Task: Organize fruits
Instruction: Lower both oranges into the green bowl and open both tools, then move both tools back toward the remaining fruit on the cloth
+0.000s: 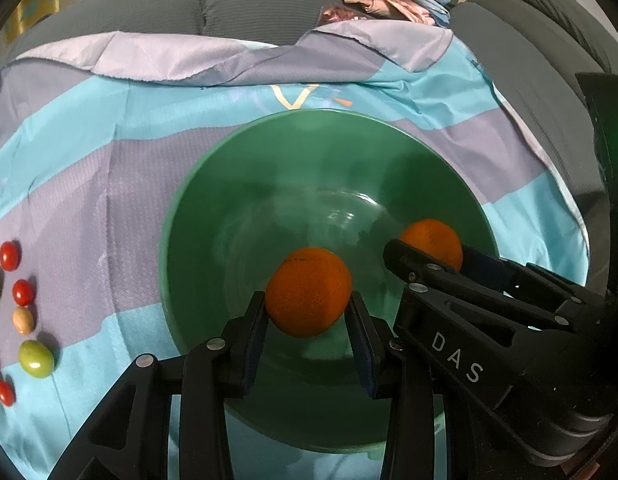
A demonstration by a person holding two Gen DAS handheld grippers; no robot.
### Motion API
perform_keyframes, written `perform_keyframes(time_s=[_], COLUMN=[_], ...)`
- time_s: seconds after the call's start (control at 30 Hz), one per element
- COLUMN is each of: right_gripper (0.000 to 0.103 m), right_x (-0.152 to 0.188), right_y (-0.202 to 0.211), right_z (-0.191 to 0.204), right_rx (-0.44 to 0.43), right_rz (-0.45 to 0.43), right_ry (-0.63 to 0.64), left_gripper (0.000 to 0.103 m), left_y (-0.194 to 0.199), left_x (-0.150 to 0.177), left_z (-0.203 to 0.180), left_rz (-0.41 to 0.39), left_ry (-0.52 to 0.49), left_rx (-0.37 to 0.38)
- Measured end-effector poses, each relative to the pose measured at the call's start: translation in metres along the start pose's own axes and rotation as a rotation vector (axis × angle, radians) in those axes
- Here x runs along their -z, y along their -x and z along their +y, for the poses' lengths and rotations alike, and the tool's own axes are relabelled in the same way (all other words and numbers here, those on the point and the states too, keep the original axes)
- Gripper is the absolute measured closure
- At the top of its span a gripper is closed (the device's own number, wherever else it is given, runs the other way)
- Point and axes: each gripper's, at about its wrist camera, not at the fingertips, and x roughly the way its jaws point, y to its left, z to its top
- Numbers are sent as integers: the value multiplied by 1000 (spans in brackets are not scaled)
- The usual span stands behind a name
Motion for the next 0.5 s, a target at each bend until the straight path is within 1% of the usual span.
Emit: perform_keyframes(time_s=[0.07,0.1,0.13,0.23,0.33,0.43,0.5], right_gripper=[45,38,36,36,36,36,36], right_x=[0,-1,-1,-2,-3,-2,-2], right_y=[3,7,12,28,44,57,63], right_z=[1,2,3,9,16,27,36], right_rx=[-13,-22,-35,-67,-89,-106,-129], right_rz=[-13,-28,-46,-101,-153,-193,-214], right_ry=[-5,-5,-3,-1,10,32,46], left_gripper=[62,62,62,62,60,56,56], left_y=[4,10,17,35,60,87,105], left_x=[0,0,1,1,4,8,14], left_z=[1,1,1,7,23,51,77], left_rz=[-2,-21,-44,-63,-101,-150,-174], left_ry=[9,5,1,11,43,98,134], left_rx=[15,27,38,58,77,68,49])
